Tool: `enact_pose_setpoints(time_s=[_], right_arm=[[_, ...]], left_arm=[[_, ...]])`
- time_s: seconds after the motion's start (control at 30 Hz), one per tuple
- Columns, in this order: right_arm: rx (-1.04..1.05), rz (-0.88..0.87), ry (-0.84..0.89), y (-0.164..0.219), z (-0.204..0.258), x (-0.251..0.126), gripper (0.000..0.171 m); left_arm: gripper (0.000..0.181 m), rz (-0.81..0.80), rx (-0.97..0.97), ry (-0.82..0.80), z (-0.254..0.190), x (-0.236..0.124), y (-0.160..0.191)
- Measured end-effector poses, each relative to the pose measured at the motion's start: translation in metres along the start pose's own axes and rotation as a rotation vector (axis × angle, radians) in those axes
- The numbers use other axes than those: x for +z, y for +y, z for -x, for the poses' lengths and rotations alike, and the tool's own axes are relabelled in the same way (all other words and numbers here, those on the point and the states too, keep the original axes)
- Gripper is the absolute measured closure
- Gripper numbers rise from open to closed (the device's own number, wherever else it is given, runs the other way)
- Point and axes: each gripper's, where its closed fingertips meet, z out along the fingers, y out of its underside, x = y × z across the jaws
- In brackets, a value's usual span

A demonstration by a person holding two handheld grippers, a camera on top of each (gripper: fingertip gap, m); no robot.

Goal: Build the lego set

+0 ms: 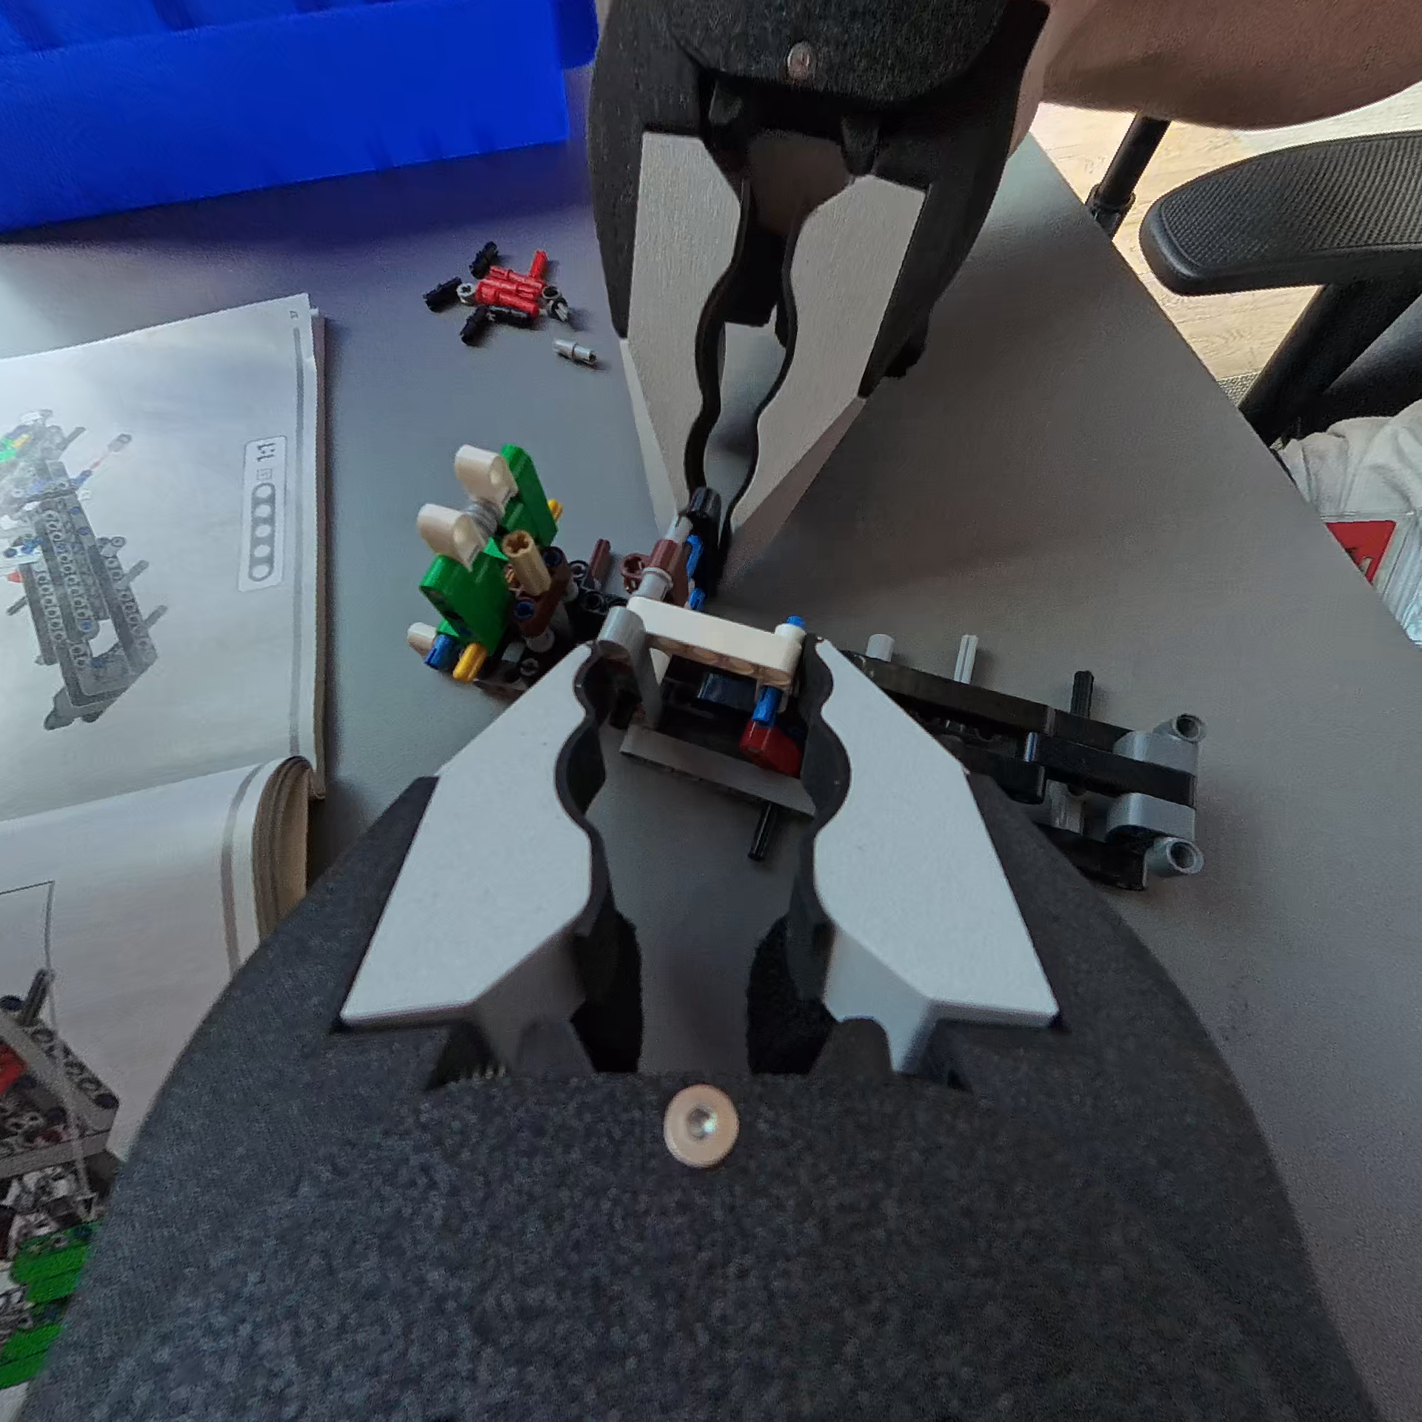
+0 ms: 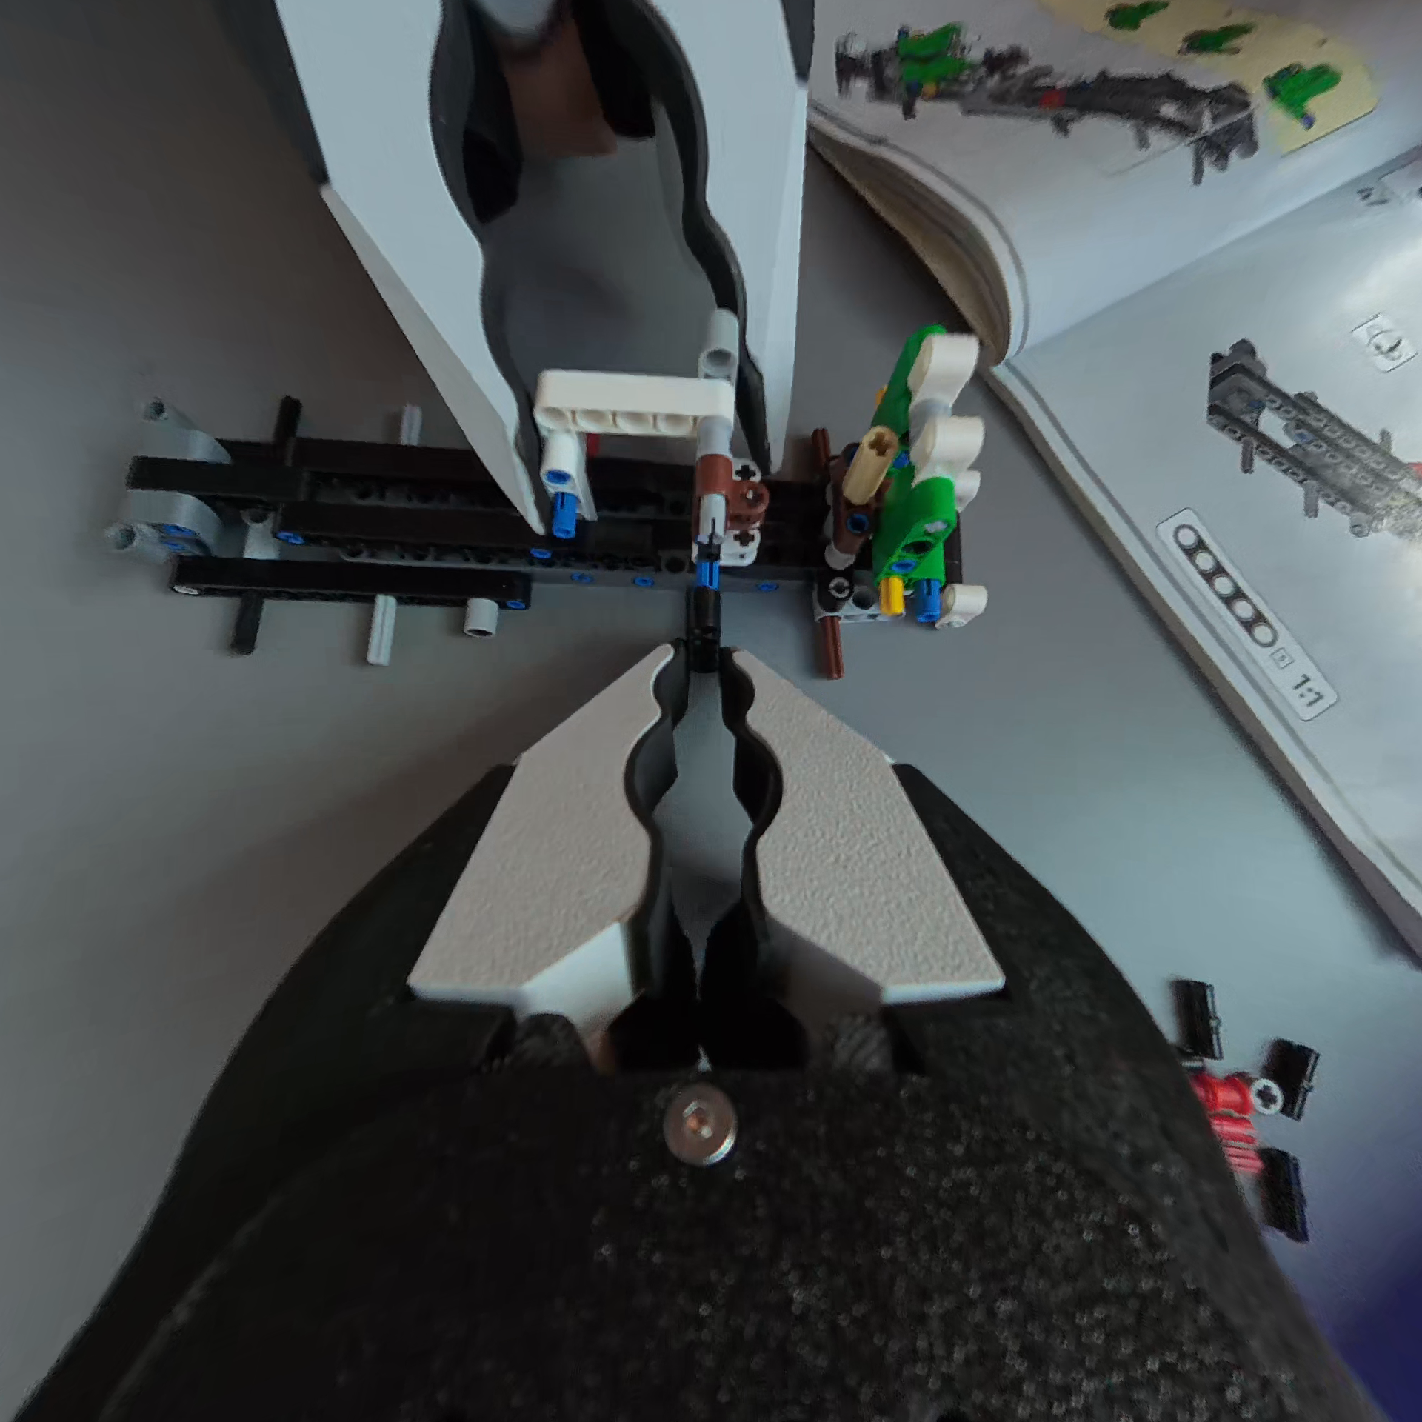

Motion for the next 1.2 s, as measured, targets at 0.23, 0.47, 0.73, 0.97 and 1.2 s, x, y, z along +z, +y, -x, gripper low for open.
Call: enact_pose_setpoints(time_s=[0.23, 0.47, 0.73, 0.97, 1.2], right_arm=[[0.02, -0.031, -0.024, 0.0, -0.0001, 0.0001, 0.165], [0.074, -0.001, -0.105, 0.0003, -0.0003, -0.0002, 0.165], [0.083, 0.006, -0.116, 0.0003, -0.0003, 0.0, 0.165], [0.115, -0.011, -0.185, -0.0014, -0.0003, 0.0008, 0.165], [0.06, -0.013, -0.127, -0.0014, -0.0004, 0.0006, 0.165]], left_arm=[[0.133, 0.0, -0.006, -0.001, 0.0006, 0.0, 0.0], [0.133, 0.003, -0.016, 0.005, 0.001, 0.0004, 0.0002], [0.133, 0.005, -0.023, 0.009, 0.0012, 0.0009, 0.0005], [0.133, 0.005, -0.016, 0.002, 0.0012, 0.0011, 0.0002], [0.133, 0.004, -0.014, 0.001, 0.001, 0.0012, 0.0002]])
